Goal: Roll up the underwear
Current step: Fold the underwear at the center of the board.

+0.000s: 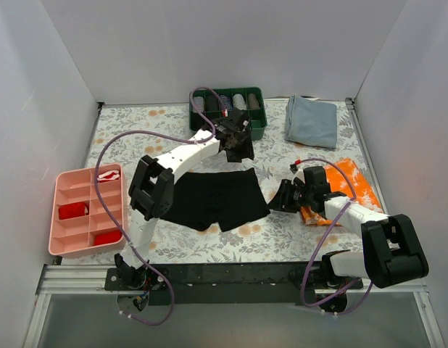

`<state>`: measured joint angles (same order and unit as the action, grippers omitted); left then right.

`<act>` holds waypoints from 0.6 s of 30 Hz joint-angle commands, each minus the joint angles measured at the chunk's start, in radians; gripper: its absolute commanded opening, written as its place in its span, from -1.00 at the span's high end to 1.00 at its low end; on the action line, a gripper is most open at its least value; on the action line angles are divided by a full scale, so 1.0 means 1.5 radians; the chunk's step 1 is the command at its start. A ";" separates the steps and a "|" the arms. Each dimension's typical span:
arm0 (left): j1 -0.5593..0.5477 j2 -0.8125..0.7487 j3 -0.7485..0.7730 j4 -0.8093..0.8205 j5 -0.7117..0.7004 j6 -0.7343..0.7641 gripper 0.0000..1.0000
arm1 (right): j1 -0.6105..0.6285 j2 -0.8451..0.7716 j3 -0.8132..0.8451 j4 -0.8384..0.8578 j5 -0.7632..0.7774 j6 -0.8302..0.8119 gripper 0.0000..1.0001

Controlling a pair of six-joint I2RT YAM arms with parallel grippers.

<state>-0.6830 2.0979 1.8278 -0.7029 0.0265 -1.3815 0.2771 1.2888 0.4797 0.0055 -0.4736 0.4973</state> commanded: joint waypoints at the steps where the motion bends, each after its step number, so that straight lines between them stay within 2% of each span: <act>1: -0.018 0.037 0.100 -0.088 -0.066 -0.024 0.14 | -0.001 -0.017 -0.023 0.034 -0.008 -0.005 0.11; 18: -0.032 0.150 0.168 -0.077 -0.024 -0.077 0.11 | -0.001 0.004 -0.041 0.092 -0.042 0.000 0.13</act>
<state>-0.7223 2.3142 2.0335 -0.8158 -0.0147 -1.4712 0.2771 1.2842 0.4145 0.0944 -0.5030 0.5014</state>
